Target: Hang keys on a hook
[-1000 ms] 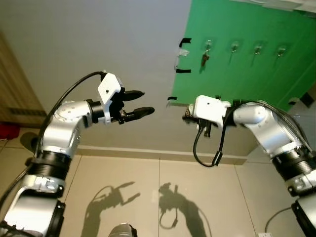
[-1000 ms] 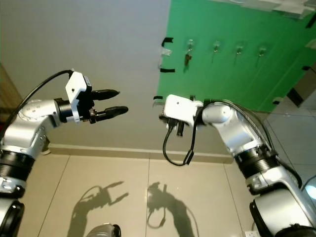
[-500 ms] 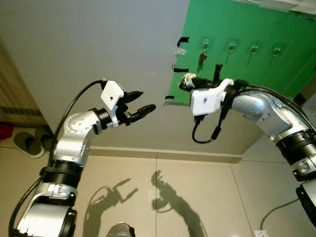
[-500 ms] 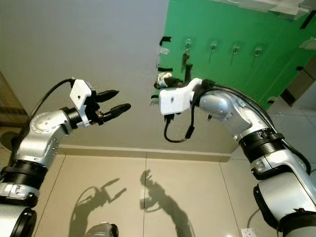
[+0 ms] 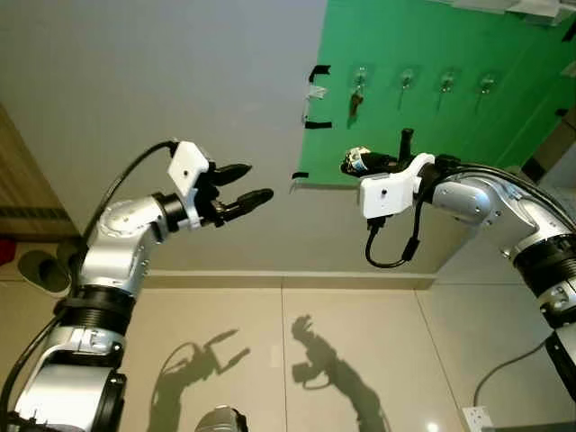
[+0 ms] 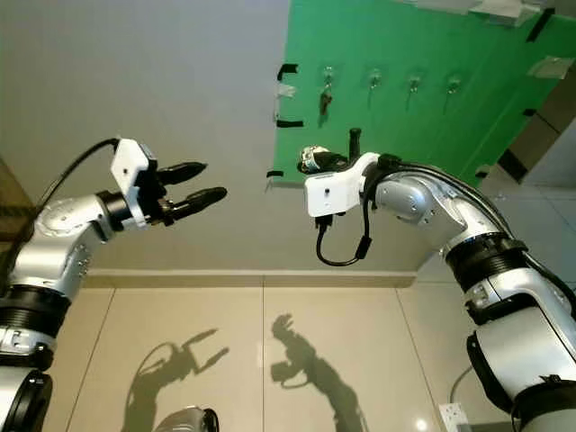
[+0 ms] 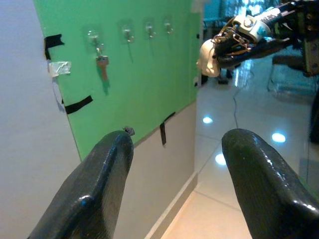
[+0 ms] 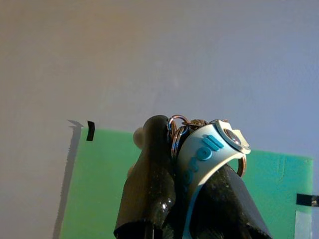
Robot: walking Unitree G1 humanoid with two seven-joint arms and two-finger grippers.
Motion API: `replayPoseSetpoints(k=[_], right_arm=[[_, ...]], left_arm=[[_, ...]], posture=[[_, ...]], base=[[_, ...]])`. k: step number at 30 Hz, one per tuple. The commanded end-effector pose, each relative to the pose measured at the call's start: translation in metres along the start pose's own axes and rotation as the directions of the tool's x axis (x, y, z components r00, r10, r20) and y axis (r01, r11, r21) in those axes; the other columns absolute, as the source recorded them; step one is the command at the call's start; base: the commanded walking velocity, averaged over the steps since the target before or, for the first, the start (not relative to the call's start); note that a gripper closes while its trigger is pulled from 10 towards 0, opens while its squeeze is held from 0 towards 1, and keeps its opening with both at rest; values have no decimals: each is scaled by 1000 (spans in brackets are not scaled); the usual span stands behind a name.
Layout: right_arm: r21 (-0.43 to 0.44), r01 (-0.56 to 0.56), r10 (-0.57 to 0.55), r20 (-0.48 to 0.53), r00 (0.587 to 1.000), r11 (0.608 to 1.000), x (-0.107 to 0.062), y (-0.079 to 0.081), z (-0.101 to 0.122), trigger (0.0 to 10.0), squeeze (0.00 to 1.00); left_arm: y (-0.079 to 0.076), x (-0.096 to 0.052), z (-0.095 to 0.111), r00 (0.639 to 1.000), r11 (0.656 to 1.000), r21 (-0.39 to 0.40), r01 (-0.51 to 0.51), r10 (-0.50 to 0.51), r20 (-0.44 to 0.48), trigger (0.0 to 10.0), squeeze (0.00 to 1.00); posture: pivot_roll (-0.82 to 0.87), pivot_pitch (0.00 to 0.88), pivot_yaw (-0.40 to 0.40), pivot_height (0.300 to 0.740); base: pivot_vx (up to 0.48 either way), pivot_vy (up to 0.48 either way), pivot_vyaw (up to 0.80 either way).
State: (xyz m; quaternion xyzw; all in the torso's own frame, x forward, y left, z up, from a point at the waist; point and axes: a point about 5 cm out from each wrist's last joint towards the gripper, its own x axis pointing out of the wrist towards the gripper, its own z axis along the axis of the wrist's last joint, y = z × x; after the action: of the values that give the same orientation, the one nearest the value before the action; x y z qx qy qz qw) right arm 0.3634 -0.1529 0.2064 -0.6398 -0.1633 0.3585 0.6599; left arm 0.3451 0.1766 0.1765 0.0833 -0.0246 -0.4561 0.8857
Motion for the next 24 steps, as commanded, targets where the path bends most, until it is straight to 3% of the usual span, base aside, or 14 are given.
replayPoseSetpoints(k=[1,7,9,10,11,12,13,16,19,21,22,23,24], right_arm=[[20,31,-31,7,999,999,-2,-6,-1,0,0],[22,17,-18,44,999,1000,0,-9,4,0,0],[220,-31,10,93,996,975,2,-10,10,0,0],[321,-105,69,121,990,941,2,-7,12,0,0],[387,-258,210,162,964,885,-2,3,12,0,0],[387,-258,210,162,964,885,-2,3,12,0,0],[315,-359,341,112,933,879,-9,8,2,0,0],[184,-440,451,-21,892,879,-16,13,-14,0,0],[43,-512,509,-208,835,858,-24,19,-34,0,0],[-28,-577,531,-354,769,816,-33,25,-48,0,0],[-28,-577,531,-354,769,816,-33,25,-48,0,0],[-63,-604,528,-421,738,794,-36,26,-54,0,0],[-110,-605,495,-469,731,789,-36,24,-58,0,0]], left_arm=[[3,4,13,999,998,55,41,-41,8,10000,0],[8,6,20,995,991,87,98,-97,-16,10000,0],[8,10,24,993,988,100,115,-113,-19,10000,0],[9,11,26,993,988,100,121,-119,-17,10000,0],[8,12,27,991,987,96,130,-130,-14,10000,0],[8,12,27,991,987,96,130,-130,-14,10000,0],[5,13,24,990,985,92,144,-143,-15,10000,0],[2,14,19,989,985,85,151,-150,-17,10000,0],[-1,14,15,988,986,69,153,-153,-13,10000,0],[-3,14,12,988,986,62,153,-152,-13,10000,0],[-3,14,12,988,986,62,153,-152,-13,10000,0],[-3,13,12,988,987,58,151,-151,-12,10000,0],[-3,12,11,989,988,53,148,-147,-10,10000,0]], posture=[[0,0,9,740],[-4,0,29,740],[-6,0,35,740],[-11,0,43,740],[-17,0,43,740],[-17,0,43,740],[-22,0,37,740],[-24,0,30,740],[-22,0,17,740],[-15,0,7,740],[-15,0,7,740],[-13,0,5,740],[-13,0,5,740]], base=[[0,0,0],[0,0,0],[0,0,0],[0,0,0],[0,0,0],[0,0,0],[0,0,0],[0,0,0],[0,0,0],[0,0,0],[0,0,0],[0,0,0],[0,0,0]])
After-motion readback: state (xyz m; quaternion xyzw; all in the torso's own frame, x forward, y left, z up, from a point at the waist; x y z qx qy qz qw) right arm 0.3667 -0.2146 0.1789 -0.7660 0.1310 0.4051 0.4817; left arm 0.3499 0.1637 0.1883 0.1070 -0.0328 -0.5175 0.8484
